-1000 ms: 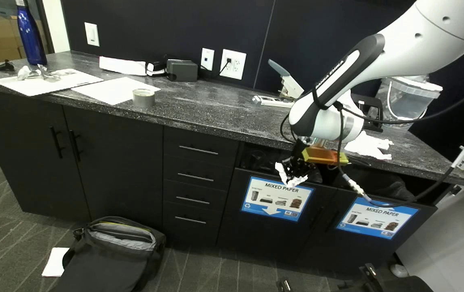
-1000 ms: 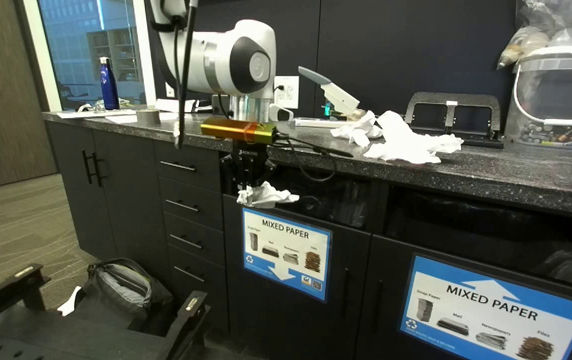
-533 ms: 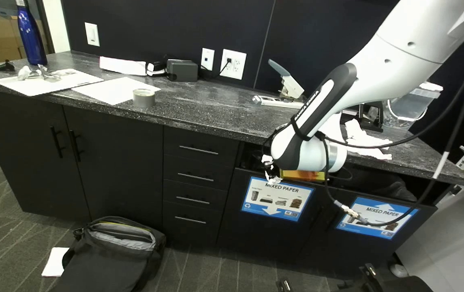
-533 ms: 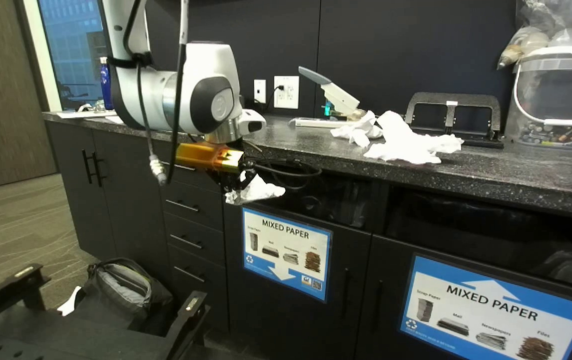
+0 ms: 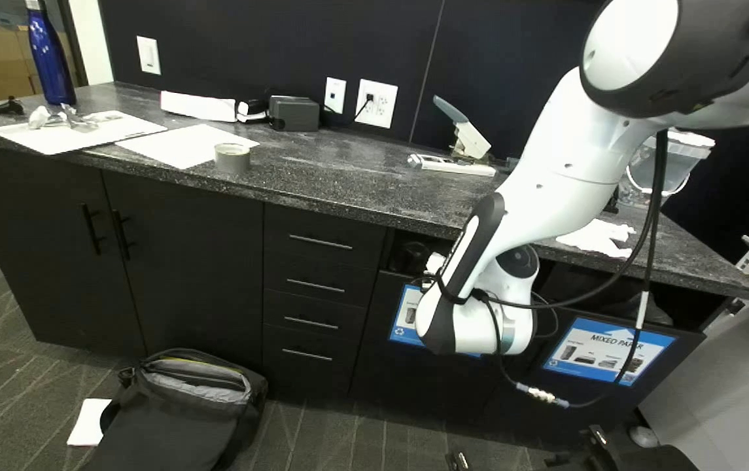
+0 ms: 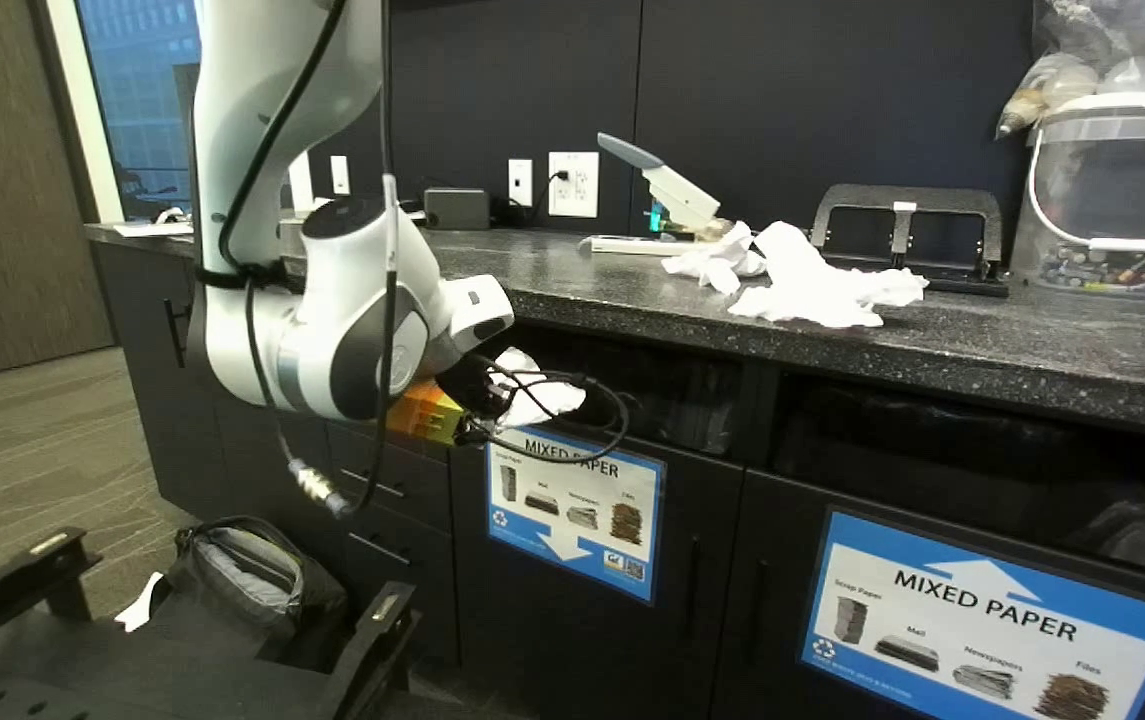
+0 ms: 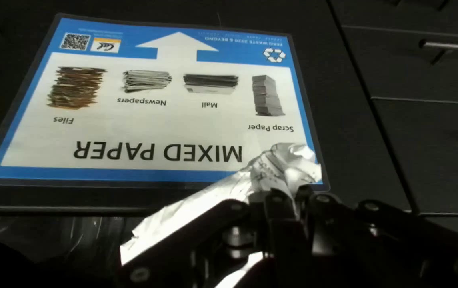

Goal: Put the papers in the bin to the left

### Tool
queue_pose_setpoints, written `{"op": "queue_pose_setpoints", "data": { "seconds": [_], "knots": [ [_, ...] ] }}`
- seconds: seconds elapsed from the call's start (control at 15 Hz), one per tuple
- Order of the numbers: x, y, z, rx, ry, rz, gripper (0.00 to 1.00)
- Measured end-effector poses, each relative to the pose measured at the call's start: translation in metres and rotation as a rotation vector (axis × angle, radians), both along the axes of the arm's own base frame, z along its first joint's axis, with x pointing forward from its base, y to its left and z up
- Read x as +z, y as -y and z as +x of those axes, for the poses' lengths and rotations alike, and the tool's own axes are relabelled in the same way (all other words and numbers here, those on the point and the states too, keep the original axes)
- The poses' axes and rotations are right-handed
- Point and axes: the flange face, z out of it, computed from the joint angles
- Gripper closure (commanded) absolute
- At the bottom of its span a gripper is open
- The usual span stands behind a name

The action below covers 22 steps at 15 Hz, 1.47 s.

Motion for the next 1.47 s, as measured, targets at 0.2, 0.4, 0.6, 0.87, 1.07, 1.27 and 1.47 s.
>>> {"op": "queue_pose_setpoints", "data": {
  "seconds": [0.2, 0.4, 0.6, 0.87, 1.07, 1.27, 1.47],
  "knots": [
    [-0.016, 0.0, 0.002, -0.039, 0.119, -0.009, 0.92],
    [-0.019, -0.001, 0.02, -0.056, 0.203, -0.011, 0.92],
    [-0.019, -0.003, 0.042, -0.06, 0.257, -0.007, 0.92],
    [-0.022, 0.001, 0.072, -0.066, 0.321, -0.008, 0.91],
    [-0.026, 0.01, 0.094, -0.081, 0.35, -0.022, 0.58],
    [-0.031, 0.023, 0.109, -0.096, 0.339, -0.053, 0.35],
    [-0.034, 0.035, 0.12, -0.109, 0.285, -0.065, 0.14]
  ]
}}
